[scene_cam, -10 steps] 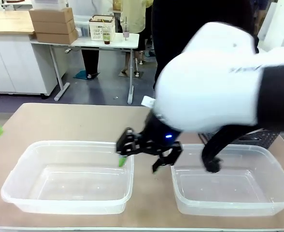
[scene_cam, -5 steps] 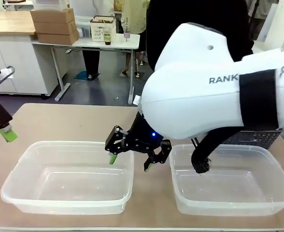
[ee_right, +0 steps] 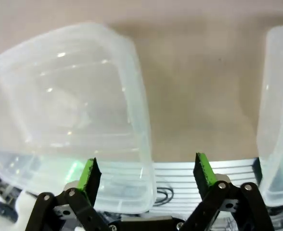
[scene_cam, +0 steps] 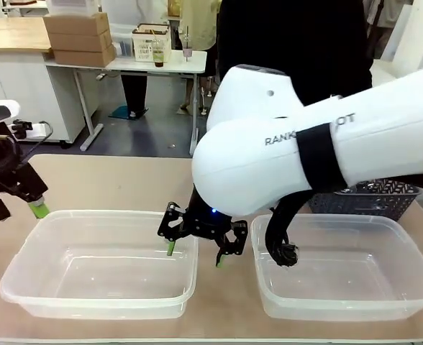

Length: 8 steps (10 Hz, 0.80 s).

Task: Sort the waste into each basket.
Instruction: Pick up the Organizing box on the left side of the table and lift it.

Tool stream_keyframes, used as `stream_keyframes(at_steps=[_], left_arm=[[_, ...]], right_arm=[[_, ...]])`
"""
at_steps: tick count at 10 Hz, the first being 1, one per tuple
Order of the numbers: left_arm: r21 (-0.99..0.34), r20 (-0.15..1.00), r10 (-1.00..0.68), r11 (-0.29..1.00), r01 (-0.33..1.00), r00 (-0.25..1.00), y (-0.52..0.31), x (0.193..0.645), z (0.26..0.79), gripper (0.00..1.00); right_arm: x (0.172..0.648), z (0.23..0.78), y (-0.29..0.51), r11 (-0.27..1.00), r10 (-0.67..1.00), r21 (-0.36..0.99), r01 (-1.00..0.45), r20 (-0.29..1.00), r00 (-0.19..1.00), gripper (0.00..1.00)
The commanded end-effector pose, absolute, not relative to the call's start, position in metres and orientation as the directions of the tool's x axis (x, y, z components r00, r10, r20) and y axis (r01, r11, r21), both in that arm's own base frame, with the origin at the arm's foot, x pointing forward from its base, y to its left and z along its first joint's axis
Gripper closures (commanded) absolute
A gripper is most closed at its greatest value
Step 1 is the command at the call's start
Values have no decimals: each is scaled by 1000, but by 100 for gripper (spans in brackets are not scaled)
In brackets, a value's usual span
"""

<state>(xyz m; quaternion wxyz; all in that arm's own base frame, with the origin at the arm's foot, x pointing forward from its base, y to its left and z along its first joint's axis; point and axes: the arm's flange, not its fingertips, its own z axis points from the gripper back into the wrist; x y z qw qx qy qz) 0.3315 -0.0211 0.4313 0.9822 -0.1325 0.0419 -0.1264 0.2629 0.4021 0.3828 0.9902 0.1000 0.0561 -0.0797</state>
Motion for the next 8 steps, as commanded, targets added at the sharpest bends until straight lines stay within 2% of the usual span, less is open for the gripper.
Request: stream_keyframes(at_steps=[1,4,6,8], left_arm=[[-207,-77,-249,951,229,965,-37,277,361,0],[-64,-72,-183,982,179,980,-29,264,322,0],[-91,-64,-160,984,154,985,-26,250,319,0],[-125,-108,-152,982,138,982,-25,235,315,0]], right_arm=[[281,371,430,971,-186,127,201,-123,975,0],[288,359,437,982,-178,29,184,-148,973,0],[292,362,433,980,-194,6,197,-131,972,0],[294,363,433,981,-194,-6,195,-118,974,0]])
